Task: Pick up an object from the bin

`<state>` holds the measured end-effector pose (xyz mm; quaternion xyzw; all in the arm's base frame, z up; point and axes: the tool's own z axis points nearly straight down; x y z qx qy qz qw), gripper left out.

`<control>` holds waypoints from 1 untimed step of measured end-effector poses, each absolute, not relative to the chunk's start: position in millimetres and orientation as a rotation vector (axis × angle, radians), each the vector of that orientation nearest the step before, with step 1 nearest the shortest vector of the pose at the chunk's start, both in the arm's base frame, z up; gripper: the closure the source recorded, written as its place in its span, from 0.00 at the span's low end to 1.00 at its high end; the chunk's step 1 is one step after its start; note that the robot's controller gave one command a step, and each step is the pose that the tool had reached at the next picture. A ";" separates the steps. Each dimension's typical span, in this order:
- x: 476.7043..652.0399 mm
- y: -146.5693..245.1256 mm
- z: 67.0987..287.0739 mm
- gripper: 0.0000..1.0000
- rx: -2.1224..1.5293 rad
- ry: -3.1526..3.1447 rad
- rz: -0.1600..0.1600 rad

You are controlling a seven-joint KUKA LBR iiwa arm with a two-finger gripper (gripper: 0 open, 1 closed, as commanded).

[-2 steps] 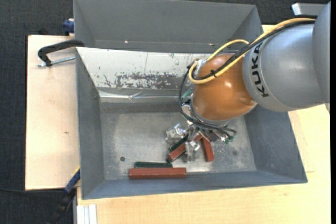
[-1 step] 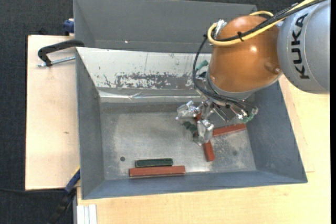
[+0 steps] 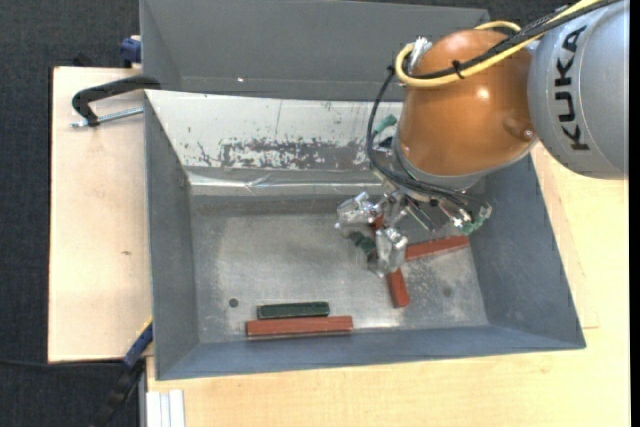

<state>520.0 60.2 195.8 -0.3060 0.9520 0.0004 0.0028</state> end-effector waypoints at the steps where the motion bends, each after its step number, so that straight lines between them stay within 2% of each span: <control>1: 567.3 72.4 241.2 1.00 -1.000 2.973 0.002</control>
Offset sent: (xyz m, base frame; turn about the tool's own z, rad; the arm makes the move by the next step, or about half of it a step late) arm -0.0006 -0.0163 0.1312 -0.5568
